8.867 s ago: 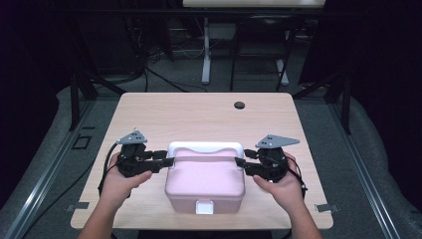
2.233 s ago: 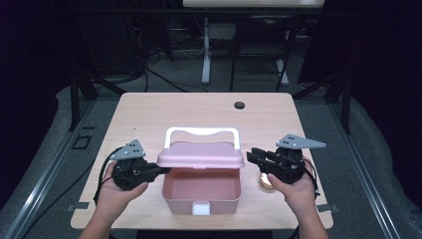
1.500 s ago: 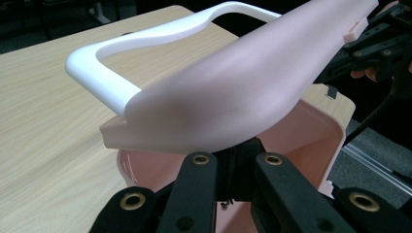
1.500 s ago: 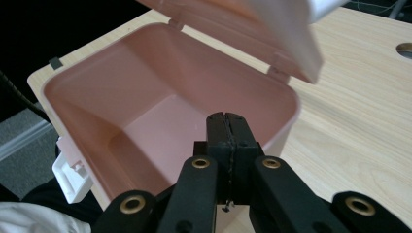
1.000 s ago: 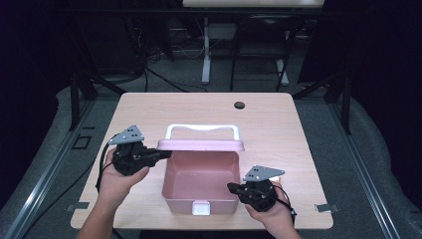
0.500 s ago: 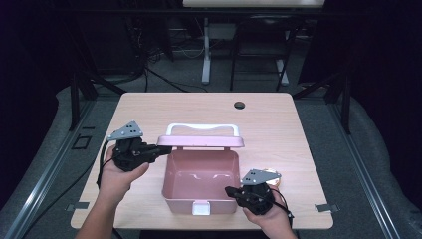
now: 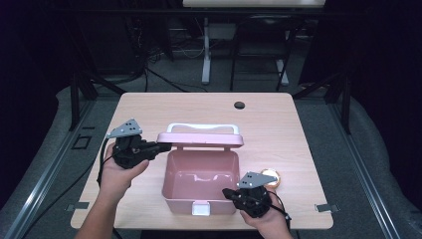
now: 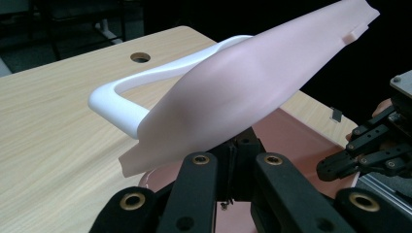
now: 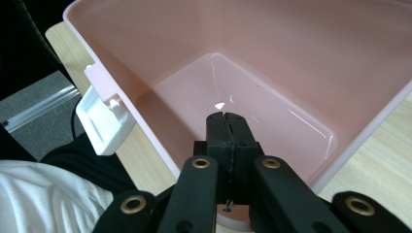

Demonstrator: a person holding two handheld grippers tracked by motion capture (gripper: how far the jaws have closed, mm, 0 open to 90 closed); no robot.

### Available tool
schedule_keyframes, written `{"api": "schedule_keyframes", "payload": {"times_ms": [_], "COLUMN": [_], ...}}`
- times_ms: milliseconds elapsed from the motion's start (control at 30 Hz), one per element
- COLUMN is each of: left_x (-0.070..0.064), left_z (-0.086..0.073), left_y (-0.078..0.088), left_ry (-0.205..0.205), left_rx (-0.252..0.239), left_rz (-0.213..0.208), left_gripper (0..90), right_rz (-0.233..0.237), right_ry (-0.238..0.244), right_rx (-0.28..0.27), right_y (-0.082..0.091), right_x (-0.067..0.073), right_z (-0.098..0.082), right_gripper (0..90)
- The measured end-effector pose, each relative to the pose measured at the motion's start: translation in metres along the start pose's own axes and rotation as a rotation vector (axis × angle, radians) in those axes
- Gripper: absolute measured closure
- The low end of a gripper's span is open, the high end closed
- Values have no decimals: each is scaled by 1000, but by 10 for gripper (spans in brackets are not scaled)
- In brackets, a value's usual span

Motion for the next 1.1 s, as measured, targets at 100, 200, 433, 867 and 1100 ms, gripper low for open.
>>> {"api": "schedule_keyframes", "payload": {"times_ms": [100,200,433,867,1100], "left_x": [1,3,13,29,35], "left_z": [0,1,-1,-9,-13], "left_y": [0,0,-2,-7,-10], "left_ry": [-6,-3,5,33,36], "left_rx": [-3,-4,6,10,17], "left_rz": [-6,-9,23,45,50], "left_gripper": [897,897,897,897,896], "right_rz": [6,8,-2,-2,-2], "right_ry": [-5,-10,-14,-14,-13], "right_rx": [-4,-4,-5,-9,-10], "right_y": [0,-1,-3,-4,-4], "right_x": [0,-1,-1,-2,-2], "right_z": [0,0,1,1,1], "right_gripper": [900,900,900,900,900]}}
Point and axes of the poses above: each handheld gripper's, and its own axes: y roughly backward along the jaws, z roughly out of its top, x roughly to its left, the point moved 9 cm from there along -y, roughly forward along the jaws, and after that the axes turned 15 degrees about -z, right-handed, at the moved point
